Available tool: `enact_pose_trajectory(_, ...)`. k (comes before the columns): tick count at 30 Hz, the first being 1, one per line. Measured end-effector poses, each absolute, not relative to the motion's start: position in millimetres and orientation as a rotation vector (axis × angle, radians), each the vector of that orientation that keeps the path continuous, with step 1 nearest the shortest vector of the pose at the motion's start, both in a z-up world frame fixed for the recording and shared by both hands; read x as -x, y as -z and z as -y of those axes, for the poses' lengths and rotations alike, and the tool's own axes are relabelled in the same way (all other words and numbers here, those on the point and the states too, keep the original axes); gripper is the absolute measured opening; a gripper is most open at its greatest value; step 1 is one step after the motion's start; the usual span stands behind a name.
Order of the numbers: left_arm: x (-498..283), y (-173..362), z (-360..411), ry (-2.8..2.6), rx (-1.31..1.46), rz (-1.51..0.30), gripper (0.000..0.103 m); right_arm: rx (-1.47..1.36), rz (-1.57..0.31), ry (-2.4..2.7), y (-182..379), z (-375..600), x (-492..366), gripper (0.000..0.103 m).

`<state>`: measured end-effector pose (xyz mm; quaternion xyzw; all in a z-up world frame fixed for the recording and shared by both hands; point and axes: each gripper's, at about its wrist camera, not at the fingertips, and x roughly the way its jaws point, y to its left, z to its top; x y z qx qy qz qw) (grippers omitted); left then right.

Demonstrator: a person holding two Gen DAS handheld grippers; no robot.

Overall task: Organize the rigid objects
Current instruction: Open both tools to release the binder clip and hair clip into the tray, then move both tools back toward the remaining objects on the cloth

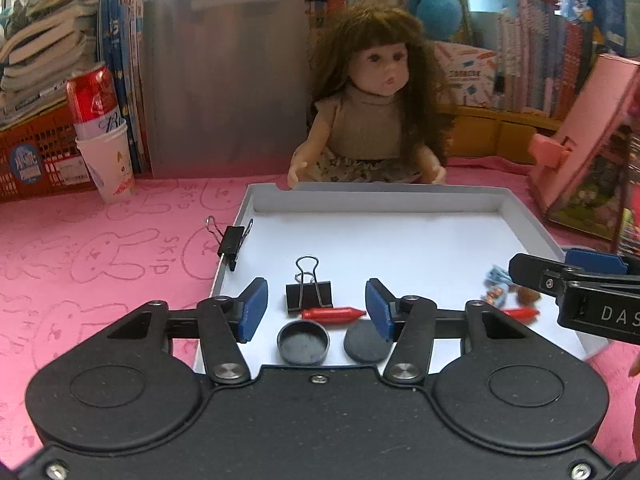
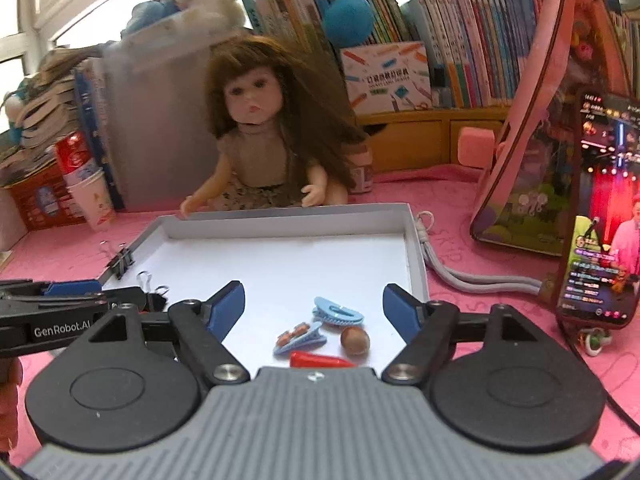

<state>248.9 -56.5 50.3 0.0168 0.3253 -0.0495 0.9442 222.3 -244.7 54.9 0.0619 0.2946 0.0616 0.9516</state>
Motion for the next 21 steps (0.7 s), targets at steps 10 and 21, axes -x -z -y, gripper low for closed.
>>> enact_pose_trajectory(10, -193.7, -58.8, 47.5, 0.174, -0.042, -0.633, 0.058, -0.081, -0.564, -0.191, -64.0, 236.5, -180.4, 0.088)
enact_pose_trajectory(21, -143.0, -55.6, 42.5, 0.248, -0.063, -0.613, 0.074, -0.034, -0.550, -0.257, -63.4, 222.5, -137.5, 0.096)
